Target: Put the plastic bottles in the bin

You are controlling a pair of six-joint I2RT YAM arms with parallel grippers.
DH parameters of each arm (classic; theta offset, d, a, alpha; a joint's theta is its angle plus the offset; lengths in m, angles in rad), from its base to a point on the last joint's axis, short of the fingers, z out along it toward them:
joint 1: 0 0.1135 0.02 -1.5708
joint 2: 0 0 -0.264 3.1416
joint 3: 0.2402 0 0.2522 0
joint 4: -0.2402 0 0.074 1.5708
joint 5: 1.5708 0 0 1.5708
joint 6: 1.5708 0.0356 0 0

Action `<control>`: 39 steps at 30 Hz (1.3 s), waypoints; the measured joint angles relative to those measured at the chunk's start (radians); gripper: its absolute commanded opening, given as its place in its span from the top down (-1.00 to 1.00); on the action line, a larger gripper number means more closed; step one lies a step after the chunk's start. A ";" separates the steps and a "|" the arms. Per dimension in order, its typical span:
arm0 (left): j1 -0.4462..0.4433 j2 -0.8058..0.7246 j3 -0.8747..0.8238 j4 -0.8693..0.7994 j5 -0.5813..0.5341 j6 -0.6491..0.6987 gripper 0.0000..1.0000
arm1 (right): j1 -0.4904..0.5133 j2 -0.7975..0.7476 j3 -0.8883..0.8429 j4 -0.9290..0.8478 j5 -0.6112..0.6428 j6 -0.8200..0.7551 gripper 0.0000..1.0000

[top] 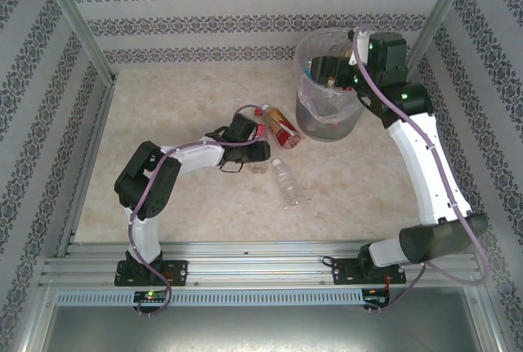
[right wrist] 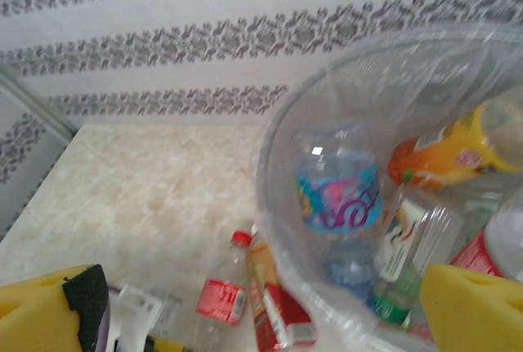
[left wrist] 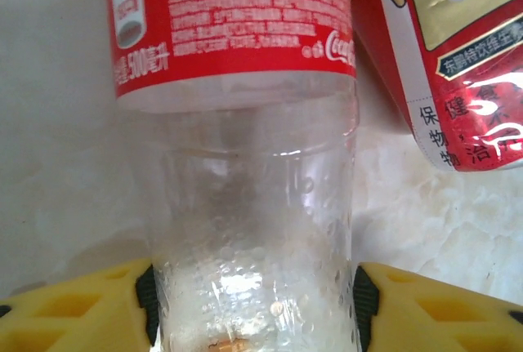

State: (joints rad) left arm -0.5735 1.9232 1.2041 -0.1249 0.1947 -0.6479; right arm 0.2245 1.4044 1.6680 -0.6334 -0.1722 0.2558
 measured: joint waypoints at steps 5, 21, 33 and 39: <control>0.000 -0.054 -0.092 0.077 0.011 0.012 -0.09 | 0.049 -0.079 -0.192 0.031 -0.040 0.066 -0.96; -0.011 -0.400 -0.399 0.483 0.147 0.037 -0.09 | 0.134 -0.042 -0.396 0.235 -0.325 0.319 -0.96; -0.089 -0.474 -0.415 0.617 0.155 0.033 -0.10 | 0.180 0.072 -0.396 0.288 -0.331 0.349 -0.96; -0.122 -0.487 -0.415 0.649 0.148 0.033 -0.12 | 0.186 0.096 -0.396 0.297 -0.331 0.357 -0.59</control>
State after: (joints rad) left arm -0.6952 1.4364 0.7891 0.5243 0.3431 -0.6151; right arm 0.4107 1.5005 1.2720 -0.3367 -0.5034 0.6128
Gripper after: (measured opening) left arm 0.558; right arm 0.872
